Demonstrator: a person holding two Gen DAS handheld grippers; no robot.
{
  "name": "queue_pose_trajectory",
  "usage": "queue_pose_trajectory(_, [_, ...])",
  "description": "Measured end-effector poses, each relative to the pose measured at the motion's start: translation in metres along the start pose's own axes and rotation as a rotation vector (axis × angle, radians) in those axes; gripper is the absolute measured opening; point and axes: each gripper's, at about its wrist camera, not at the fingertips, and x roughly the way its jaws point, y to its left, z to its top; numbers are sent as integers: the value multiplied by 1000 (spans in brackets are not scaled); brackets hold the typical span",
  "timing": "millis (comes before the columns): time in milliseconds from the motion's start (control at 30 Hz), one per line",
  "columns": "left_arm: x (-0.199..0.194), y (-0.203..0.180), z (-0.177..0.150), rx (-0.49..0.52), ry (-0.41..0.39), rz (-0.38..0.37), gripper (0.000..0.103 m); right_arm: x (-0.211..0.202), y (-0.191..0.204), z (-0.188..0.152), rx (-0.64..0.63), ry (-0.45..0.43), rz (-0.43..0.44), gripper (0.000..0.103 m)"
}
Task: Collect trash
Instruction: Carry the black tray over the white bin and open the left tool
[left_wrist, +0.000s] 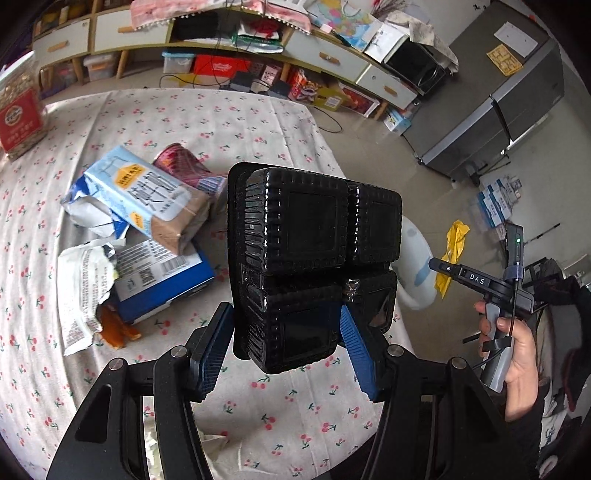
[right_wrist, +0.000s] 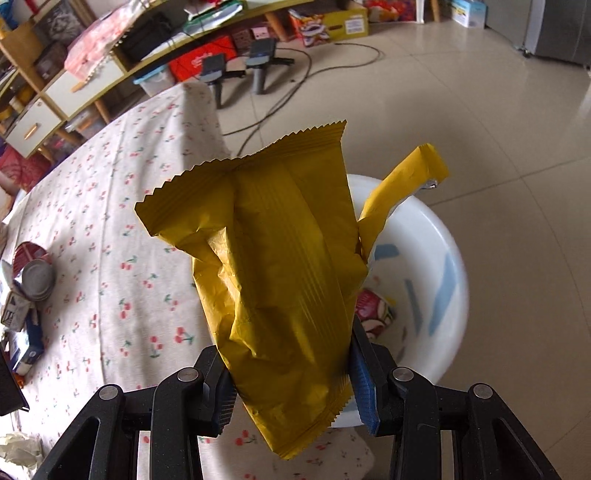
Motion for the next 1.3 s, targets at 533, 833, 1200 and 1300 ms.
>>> queue_pose_trajectory(533, [80, -116, 24, 155, 98, -5, 62, -35, -52, -16, 105, -55, 38, 78])
queue_pose_trajectory(833, [128, -168, 27, 210, 139, -13, 62, -56, -95, -37, 146, -82, -27, 78])
queue_pose_trajectory(1200, [176, -202, 39, 275, 189, -46, 66, -68, -117, -42, 196, -110, -32, 78])
queue_pose_trajectory(1300, [171, -196, 41, 239, 159, -43, 90, -69, -116, -41, 190, -116, -33, 78])
